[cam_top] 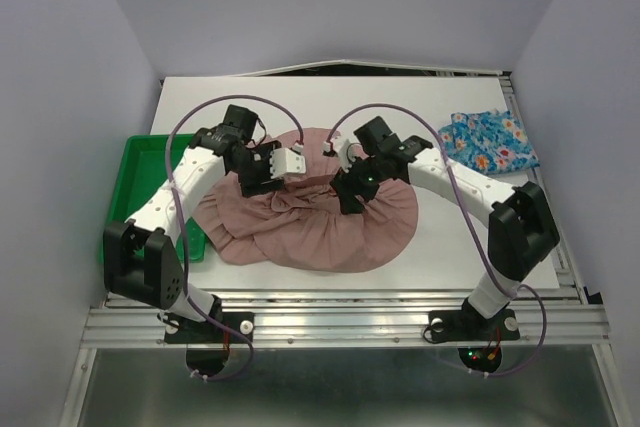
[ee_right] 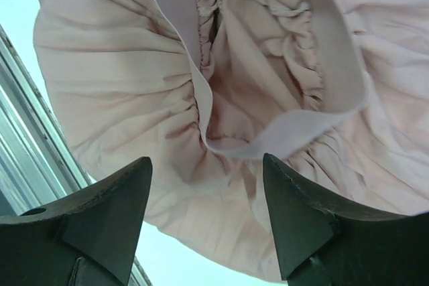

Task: Fold and stack the skirts
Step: Flatten the skirt out

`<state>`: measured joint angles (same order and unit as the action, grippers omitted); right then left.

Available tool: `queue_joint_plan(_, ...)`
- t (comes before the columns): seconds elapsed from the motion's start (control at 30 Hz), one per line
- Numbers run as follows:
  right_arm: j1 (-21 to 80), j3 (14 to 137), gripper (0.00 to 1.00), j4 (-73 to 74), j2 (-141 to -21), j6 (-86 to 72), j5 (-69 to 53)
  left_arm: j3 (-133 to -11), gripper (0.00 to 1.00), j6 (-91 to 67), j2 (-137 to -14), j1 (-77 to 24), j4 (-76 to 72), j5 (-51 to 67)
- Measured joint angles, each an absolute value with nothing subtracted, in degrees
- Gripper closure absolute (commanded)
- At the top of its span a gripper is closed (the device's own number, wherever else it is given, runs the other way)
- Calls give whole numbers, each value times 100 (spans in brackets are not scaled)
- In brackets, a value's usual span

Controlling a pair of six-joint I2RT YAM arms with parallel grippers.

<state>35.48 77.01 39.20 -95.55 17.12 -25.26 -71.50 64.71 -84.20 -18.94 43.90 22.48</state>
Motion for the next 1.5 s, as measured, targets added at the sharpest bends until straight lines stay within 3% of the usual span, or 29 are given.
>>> queue_joint_plan(0.13,3754,7533,28,3715,-9852,1719,-2388,-7175,30,7776,-8460,-1846,4657,2222)
queue_joint_plan(0.23,3765,7391,34,3588,-9870,1704,-2285,-7395,30,8372,-8735,-1835,4766,2204)
queue_joint_plan(0.33,3795,7227,49,3365,-9870,1662,-2082,-7513,30,8689,-9032,-1835,4727,2224)
queue_joint_plan(0.43,3802,7172,70,3210,-9870,1603,-1927,-7513,29,8847,-9111,-1826,4676,2283)
queue_joint_plan(0.5,3802,7124,95,3055,-9867,1549,-1791,-7496,29,8984,-9078,-1826,4578,2359)
queue_joint_plan(0.53,3802,7096,99,2985,-9863,1555,-1719,-7463,29,9074,-9052,-1826,4523,2401)
queue_joint_plan(1.27,3802,6836,99,2788,-8809,1546,-1354,-7437,32,10151,-9751,-2447,4755,2696)
queue_joint_plan(1.4,3802,6823,99,2788,-8809,1570,-1354,-7502,42,10086,-9926,-2499,4646,2668)
queue_joint_plan(1.47,3802,6783,99,2786,-8807,1577,-1354,-7505,51,10022,-9979,-2499,4552,2628)
queue_joint_plan(1.5,3802,6761,99,2790,-8807,1590,-1352,-7505,61,9985,-10001,-2493,4528,2611)
